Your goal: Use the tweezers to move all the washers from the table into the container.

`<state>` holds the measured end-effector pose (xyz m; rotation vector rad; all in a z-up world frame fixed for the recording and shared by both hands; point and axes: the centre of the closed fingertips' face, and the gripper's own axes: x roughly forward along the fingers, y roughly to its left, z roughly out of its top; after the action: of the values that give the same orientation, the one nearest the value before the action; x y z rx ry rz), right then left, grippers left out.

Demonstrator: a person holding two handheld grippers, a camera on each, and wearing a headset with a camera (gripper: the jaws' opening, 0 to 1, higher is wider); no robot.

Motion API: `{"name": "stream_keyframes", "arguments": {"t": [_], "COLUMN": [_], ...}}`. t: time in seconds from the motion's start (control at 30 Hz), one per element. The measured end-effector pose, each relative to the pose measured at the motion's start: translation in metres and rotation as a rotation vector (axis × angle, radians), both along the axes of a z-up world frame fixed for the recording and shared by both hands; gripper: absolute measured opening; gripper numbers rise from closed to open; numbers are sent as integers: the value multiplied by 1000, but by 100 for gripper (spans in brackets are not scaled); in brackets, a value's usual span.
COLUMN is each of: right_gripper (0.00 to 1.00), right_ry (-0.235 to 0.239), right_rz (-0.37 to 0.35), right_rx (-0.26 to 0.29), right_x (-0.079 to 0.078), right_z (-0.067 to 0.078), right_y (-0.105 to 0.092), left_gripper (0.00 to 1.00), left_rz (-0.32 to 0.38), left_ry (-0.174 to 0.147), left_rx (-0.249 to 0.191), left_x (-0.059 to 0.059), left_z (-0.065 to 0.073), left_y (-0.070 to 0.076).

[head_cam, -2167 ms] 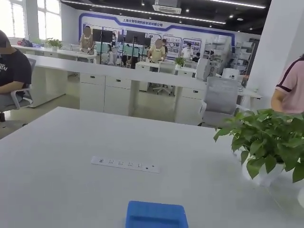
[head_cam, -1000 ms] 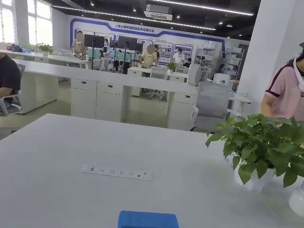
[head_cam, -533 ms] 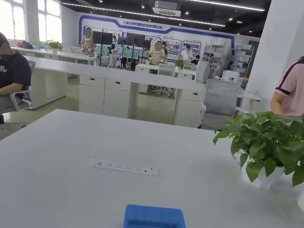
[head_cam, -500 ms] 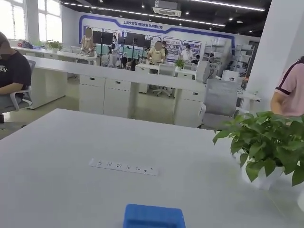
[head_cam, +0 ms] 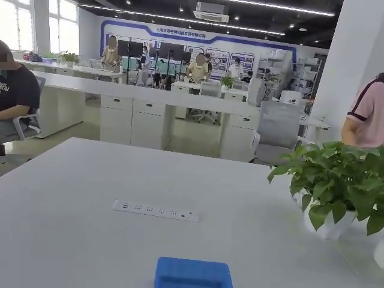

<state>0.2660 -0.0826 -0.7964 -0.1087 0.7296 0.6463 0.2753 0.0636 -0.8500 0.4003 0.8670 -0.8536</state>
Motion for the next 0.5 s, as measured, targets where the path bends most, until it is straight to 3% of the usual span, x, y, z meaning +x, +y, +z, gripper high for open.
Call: {"name": "stream_keyframes", "arguments": {"t": [0.13,0.2,0.3,0.37,0.5], "right_gripper": [49,51,51,51,51], "right_ry": [2,6,10,17,19], "right_rz": [-5,-8,-12,-15,-21], "right_rx": [-6,-9,-7,-5,-18], "right_x": [0,0,0,0,0], "right_z": [-1,-2,-3,-4,-5], "right_y": [-1,-2,-3,-4,-6], "left_gripper": [55,58,65,69,69], "left_rz": [125,162,235,264,323], "left_ry": [16,8,-4,8,-4], "left_rx": [-78,-102,-118,-129,-160], "left_x": [1,2,4,2,0], "left_z": [10,15,18,19,27], "left_y": [14,20,33,40,51]}}
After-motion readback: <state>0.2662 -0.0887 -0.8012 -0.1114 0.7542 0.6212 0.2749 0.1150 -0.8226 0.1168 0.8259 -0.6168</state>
